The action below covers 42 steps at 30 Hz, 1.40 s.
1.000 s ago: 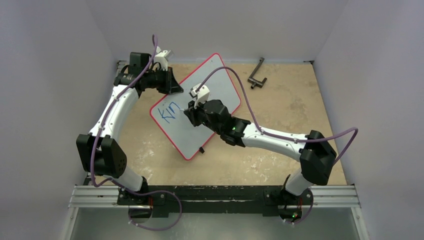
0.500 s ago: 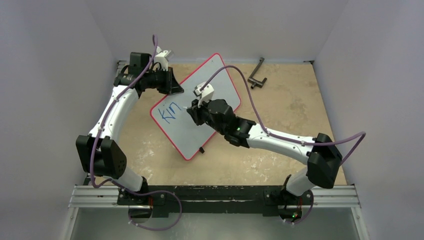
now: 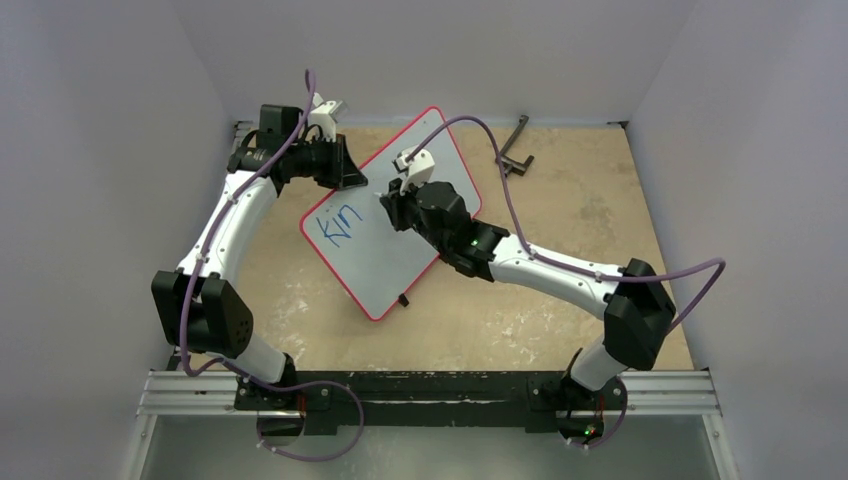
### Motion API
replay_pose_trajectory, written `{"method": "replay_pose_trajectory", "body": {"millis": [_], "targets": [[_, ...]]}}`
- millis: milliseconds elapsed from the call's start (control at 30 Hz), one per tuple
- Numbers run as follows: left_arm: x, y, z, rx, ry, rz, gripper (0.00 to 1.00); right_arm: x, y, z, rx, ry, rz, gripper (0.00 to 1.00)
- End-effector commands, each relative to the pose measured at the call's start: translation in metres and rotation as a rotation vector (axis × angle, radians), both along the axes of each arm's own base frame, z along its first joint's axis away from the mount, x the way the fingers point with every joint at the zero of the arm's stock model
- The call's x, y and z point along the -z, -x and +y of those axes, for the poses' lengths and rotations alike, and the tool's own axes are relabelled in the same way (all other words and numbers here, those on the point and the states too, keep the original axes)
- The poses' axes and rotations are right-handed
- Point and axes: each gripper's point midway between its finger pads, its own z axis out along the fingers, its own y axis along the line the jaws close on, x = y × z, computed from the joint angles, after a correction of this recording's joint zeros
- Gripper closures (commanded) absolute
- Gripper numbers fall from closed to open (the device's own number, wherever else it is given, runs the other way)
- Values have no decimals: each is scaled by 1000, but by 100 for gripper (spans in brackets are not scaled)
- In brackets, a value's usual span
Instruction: Write a sentence on the whiteboard
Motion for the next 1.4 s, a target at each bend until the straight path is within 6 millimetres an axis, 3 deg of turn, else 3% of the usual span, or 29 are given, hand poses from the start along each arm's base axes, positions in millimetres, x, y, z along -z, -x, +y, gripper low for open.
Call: {"method": "replay_pose_trajectory", "body": {"millis": [0,433,767,1100,1367], "targets": [[17,13,9,1,-90,31,100,-30,-9,8,-5,-71,-32,100],[17,12,9,1,-90,32,100,-29,-2,31,-114,-82,-20,100],[16,13,9,0,-90,31,100,-1,15,36,-198,-68,42,100],[16,13,9,0,-91,30,100,45,26,17,-174,-9,116,100],[17,13,9,2,-88,31,100,47,19,9,-105,7,138,100]]}}
